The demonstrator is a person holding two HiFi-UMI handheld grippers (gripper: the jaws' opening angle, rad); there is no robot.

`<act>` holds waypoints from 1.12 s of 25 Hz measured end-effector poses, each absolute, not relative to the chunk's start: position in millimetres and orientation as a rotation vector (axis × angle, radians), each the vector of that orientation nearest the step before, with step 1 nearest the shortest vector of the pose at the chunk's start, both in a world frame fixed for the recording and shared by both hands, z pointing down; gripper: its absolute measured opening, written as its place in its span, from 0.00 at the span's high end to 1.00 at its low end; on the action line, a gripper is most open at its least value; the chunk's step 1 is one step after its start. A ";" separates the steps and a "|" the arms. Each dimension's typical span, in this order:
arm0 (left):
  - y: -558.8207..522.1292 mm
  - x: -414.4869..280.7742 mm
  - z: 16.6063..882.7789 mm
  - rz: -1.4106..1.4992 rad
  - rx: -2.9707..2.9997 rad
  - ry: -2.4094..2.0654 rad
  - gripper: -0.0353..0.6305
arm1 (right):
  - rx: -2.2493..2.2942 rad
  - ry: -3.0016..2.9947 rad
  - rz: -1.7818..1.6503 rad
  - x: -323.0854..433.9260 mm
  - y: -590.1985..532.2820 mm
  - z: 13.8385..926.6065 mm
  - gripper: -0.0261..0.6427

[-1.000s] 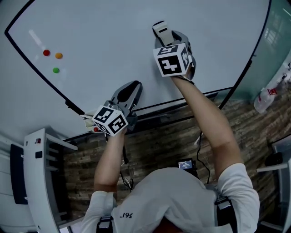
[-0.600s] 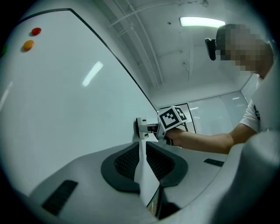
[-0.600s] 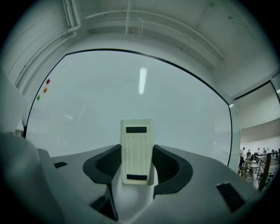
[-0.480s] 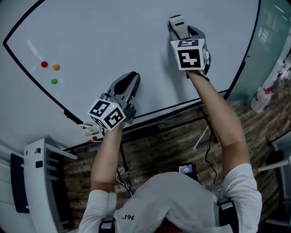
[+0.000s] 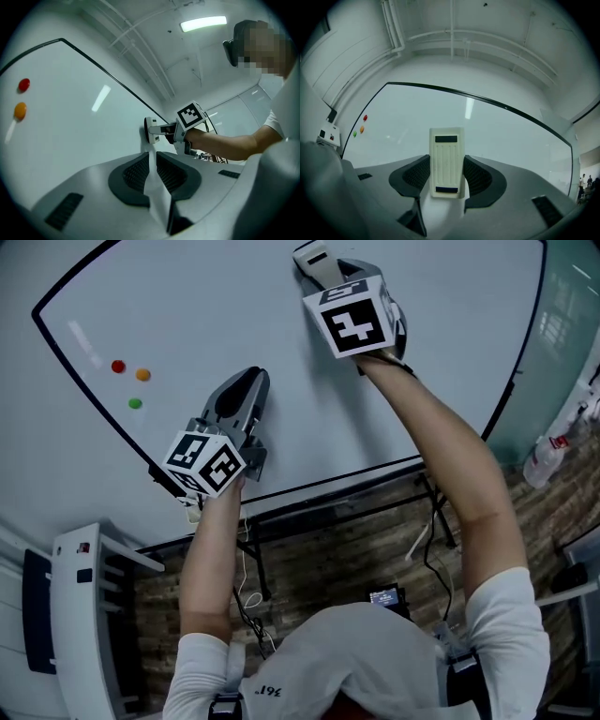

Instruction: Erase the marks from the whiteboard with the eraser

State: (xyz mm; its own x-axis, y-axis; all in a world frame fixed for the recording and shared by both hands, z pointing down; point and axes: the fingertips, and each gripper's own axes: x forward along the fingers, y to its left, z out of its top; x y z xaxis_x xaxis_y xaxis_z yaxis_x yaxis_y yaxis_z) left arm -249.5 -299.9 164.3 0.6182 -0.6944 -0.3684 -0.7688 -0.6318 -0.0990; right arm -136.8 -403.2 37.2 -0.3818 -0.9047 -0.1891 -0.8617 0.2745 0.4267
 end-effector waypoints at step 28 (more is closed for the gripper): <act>-273.7 -290.4 177.6 0.417 -2.601 1.243 0.86 | 1.653 -2.347 -0.809 -213.0 -404.1 11.6 0.60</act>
